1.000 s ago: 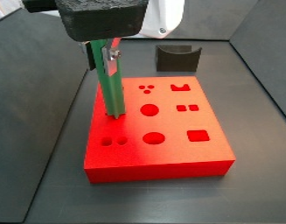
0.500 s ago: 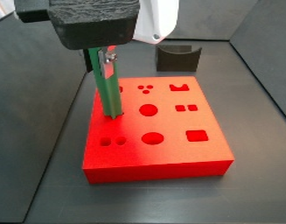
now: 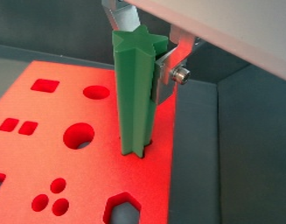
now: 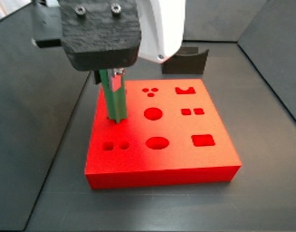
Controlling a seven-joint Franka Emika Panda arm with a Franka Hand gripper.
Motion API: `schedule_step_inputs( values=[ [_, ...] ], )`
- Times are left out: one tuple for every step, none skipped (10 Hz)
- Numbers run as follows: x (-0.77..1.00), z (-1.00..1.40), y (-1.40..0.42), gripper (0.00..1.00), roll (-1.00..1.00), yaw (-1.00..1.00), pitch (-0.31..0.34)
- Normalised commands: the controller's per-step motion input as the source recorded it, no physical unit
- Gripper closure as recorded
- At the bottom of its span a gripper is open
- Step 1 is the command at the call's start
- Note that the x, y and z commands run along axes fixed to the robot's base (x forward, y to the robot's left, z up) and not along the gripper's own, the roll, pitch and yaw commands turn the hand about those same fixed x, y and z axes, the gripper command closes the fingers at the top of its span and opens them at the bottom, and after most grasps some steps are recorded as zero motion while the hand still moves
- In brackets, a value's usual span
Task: Pick up the star object. Move up. Place the star object on the fixture. Regrasp the star object. Move to above the board. Insert the star object.
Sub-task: Insert the star object.
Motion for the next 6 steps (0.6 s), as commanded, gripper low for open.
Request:
schedule_step_inputs(
  values=[
    [0.27, -0.2, 0.29, 1.0, -0.12, -0.08, 0.003],
    [0.2, -0.11, 0.0, 1.0, 0.0, 0.0, 0.174],
    [0.27, -0.06, 0.15, 1.0, 0.0, 0.0, 0.244],
    [0.23, -0.26, 0.29, 1.0, -0.2, -0.12, 0.337],
    [0.19, -0.23, 0.34, 1.0, -0.3, -0.24, 0.367],
    [0.2, -0.22, 0.33, 1.0, -0.31, -0.24, 0.357]
  ],
)
